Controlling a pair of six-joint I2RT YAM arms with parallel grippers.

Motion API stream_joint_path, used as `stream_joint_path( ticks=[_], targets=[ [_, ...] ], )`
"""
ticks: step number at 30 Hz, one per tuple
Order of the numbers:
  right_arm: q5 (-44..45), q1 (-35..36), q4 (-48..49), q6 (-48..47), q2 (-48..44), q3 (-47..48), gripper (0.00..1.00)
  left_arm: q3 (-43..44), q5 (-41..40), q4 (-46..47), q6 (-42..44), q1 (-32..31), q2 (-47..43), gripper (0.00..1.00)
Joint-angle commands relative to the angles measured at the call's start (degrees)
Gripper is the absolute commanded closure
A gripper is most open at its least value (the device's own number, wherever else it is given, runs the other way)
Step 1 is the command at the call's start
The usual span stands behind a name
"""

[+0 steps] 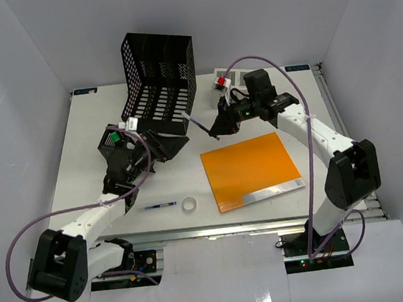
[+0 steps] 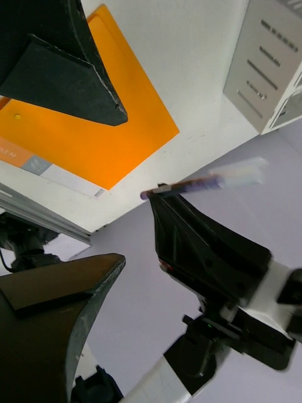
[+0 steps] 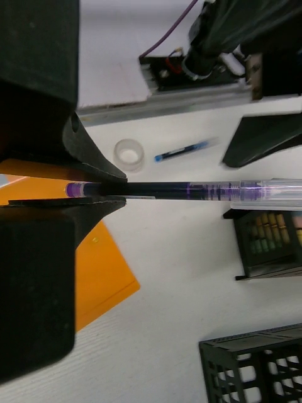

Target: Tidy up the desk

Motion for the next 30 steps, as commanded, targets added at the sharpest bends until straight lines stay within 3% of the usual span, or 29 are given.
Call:
stream_joint_path(
  ticks=[1, 6, 16, 30],
  targets=[
    [-4.7, -0.3, 10.7, 12.7, -5.3, -2.5, 0.92, 5.8, -0.3, 6.6, 6.3, -4.2, 4.3, 0.07],
    [-2.4, -0.4, 15.2, 18.4, -7.0, -4.8, 0.92, 7.5, -0.7, 11.9, 6.1, -6.3, 7.6, 0.09],
    [-4.9, -0.5, 21.8, 22.6, -8.4, -8.2, 0.92, 8.0, -2.0, 13.9, 7.6, -7.9, 8.7, 0.15],
    [-6.7, -0.4, 26.6, 25.1, -10.7, -11.8, 0.92, 12.8, -0.8, 16.2, 6.4, -8.5, 14.0, 0.55]
  ],
)
